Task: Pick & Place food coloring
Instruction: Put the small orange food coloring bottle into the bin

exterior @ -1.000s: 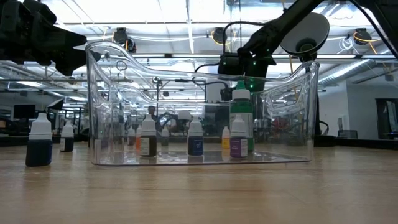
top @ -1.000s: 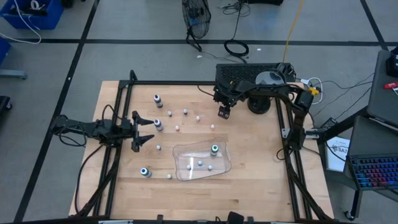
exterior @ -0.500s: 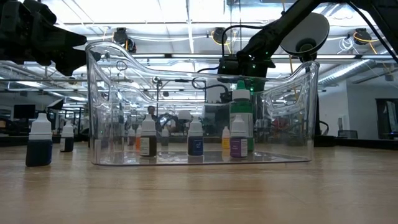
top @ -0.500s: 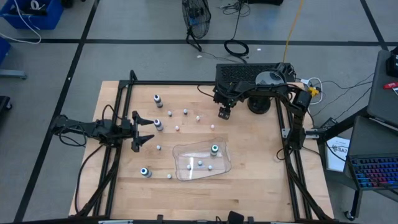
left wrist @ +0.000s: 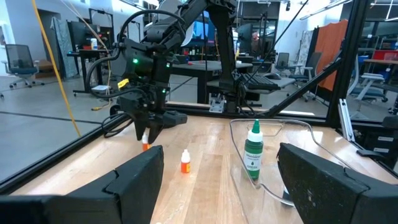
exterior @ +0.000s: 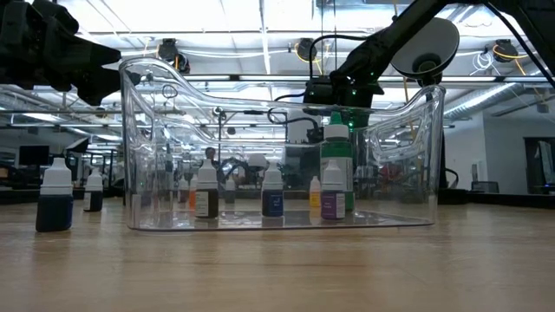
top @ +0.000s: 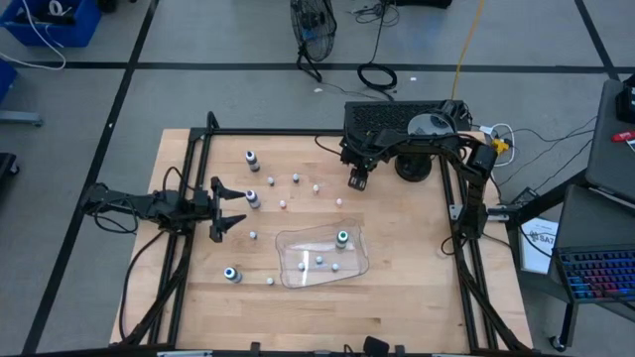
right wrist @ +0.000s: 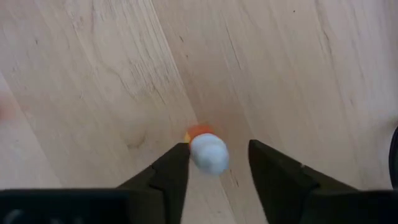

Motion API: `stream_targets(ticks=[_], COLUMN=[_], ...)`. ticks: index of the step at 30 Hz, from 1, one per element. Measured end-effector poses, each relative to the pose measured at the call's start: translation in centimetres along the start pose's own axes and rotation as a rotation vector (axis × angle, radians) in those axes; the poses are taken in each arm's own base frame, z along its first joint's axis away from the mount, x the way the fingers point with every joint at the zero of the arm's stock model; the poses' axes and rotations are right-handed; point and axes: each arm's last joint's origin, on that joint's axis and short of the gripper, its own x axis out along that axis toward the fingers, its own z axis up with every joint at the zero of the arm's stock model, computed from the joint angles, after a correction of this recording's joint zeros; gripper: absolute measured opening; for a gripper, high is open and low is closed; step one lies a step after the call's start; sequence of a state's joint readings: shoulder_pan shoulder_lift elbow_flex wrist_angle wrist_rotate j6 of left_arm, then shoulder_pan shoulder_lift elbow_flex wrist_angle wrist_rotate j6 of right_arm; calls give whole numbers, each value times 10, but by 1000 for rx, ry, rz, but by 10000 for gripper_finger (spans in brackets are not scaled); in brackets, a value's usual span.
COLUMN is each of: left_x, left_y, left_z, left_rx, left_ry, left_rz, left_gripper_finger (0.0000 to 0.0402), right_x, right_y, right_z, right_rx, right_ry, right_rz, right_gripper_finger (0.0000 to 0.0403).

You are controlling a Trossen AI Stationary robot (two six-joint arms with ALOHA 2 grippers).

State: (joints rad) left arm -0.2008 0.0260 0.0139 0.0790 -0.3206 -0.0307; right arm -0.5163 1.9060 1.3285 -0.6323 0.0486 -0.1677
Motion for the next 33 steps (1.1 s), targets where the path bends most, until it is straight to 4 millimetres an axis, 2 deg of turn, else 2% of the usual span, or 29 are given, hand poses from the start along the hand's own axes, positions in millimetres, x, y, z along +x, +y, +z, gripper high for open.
stream_targets(ticks=[9, 15, 18, 22, 26, 29, 33], left_x=[0, 0, 0, 0, 0, 0, 0], left_y=[0, 0, 0, 0, 0, 0, 0], left_z=[0, 0, 0, 0, 0, 0, 0], left_rx=[0, 0, 0, 0, 0, 0, 0], left_ry=[0, 0, 0, 0, 0, 0, 0], left_rz=[0, 0, 0, 0, 0, 0, 0], left_gripper_finger=[310, 310, 310, 310, 310, 310, 310], right_x=[0, -1, -7, -32, -69, -97, -130], right_y=[0, 4, 8, 19, 41, 69, 121], right_z=[2, 7, 9, 11, 12, 10, 2], right_rx=[-30, -71, -82, -110, -153, -174, -244], right_ry=[-21, -64, -86, -155, -264, -350, -431], right_rz=[-2, -9, -11, -19, -5, 28, 61], right_gripper_finger=[44, 43, 43, 43, 43, 43, 43])
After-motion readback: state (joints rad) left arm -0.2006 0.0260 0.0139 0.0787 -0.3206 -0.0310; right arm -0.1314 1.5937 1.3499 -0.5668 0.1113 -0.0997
